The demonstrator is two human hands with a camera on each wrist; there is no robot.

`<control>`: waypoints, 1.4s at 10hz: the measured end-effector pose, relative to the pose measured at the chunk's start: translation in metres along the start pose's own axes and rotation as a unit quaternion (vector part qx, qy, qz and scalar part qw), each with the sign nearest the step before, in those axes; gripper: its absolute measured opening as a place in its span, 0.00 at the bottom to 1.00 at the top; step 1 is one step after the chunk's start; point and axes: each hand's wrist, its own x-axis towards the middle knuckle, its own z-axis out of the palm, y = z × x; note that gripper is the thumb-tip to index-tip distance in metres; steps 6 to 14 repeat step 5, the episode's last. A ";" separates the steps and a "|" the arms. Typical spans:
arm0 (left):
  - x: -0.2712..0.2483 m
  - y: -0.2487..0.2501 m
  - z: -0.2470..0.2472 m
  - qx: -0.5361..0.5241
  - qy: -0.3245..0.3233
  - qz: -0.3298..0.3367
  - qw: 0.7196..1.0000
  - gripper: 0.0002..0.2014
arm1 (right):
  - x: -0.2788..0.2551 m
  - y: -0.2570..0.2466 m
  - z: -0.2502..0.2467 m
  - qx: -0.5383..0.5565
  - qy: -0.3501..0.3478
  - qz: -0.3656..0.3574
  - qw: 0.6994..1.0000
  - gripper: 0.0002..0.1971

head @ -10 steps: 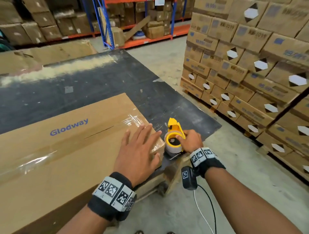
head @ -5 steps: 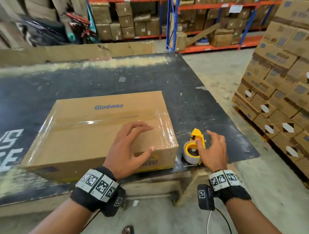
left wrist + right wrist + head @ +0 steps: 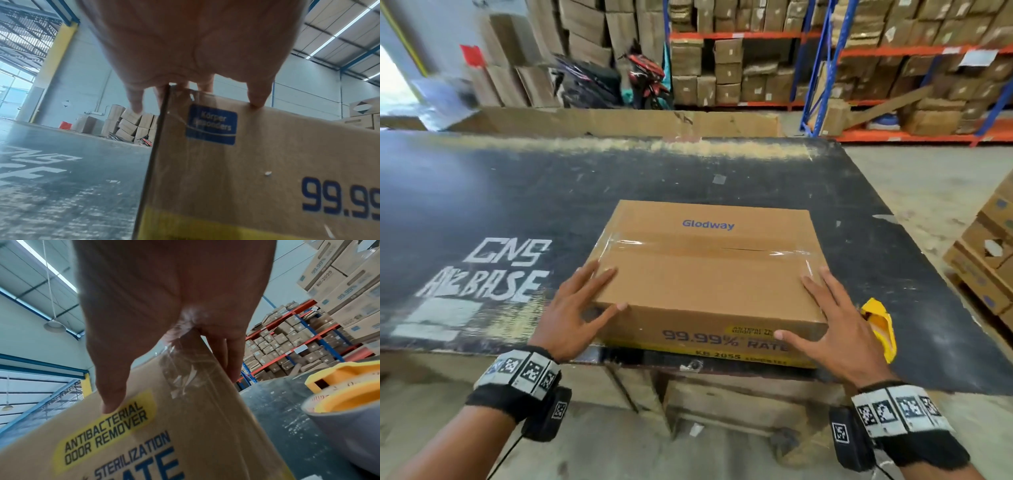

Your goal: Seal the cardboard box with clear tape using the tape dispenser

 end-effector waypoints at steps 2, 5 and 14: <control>-0.003 -0.012 0.001 -0.001 -0.001 0.035 0.999 0.36 | -0.003 -0.011 0.002 -0.013 0.017 0.025 0.999 0.58; -0.053 -0.046 -0.014 -0.181 0.153 -0.013 0.971 0.23 | -0.070 -0.017 -0.001 0.060 0.245 0.085 0.964 0.41; -0.053 -0.046 -0.014 -0.181 0.153 -0.013 0.971 0.23 | -0.070 -0.017 -0.001 0.060 0.245 0.085 0.964 0.41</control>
